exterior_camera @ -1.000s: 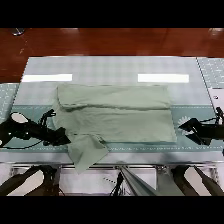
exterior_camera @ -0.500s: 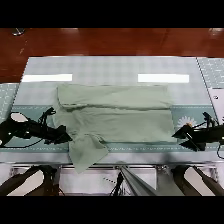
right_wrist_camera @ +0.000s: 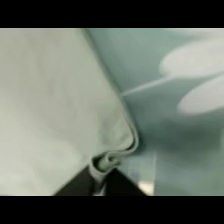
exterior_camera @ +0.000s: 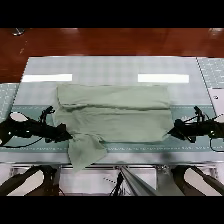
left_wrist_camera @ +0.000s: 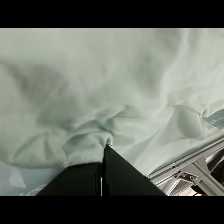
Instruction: Fold the shirts.
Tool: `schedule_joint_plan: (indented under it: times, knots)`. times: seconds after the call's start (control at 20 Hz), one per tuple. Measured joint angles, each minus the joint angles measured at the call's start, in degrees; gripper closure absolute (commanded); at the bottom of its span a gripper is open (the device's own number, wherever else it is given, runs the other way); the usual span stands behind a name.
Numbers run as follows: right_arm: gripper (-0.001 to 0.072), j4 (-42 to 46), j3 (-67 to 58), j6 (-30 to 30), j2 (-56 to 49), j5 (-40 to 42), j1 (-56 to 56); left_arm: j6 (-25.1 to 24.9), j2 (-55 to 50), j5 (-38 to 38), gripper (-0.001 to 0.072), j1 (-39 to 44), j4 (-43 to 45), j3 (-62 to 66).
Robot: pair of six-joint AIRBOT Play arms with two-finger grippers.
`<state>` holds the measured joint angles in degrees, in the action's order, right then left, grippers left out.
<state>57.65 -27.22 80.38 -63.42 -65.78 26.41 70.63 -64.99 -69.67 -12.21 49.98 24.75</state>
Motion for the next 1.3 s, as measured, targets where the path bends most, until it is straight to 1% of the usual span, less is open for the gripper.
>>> schedule_joint_plan:
  times: [0.25,0.4,0.5,0.75,1.0,1.3]
  knots:
    - [0.0696,-3.8,-5.7,-3.4,-0.3,-2.4,-2.4,-0.7,0.0,-0.8,0.0682,0.0,-0.4,6.8]
    - [0.0695,-4.9,-11.1,-3.9,-1.1,-2.6,-3.6,-0.8,-1.1,-0.5,0.0682,0.0,-0.7,14.4]
    - [0.0696,-6.5,-15.2,-4.3,-3.1,-2.6,-5.0,-0.3,-3.8,0.2,0.0682,0.0,-0.7,20.3]
    - [0.0696,-10.6,-27.7,-4.2,-12.2,-1.0,-7.4,3.7,-15.5,-0.3,0.0682,0.1,-0.8,37.1]
    - [0.0695,-13.3,-39.4,-2.3,-22.3,-1.0,-7.9,6.4,-28.8,-3.9,0.0682,0.6,-0.8,52.9]
    - [0.0696,-17.6,-45.6,-2.1,-30.9,0.0,-8.0,8.5,-40.0,-5.8,0.0682,0.9,-1.6,65.8]
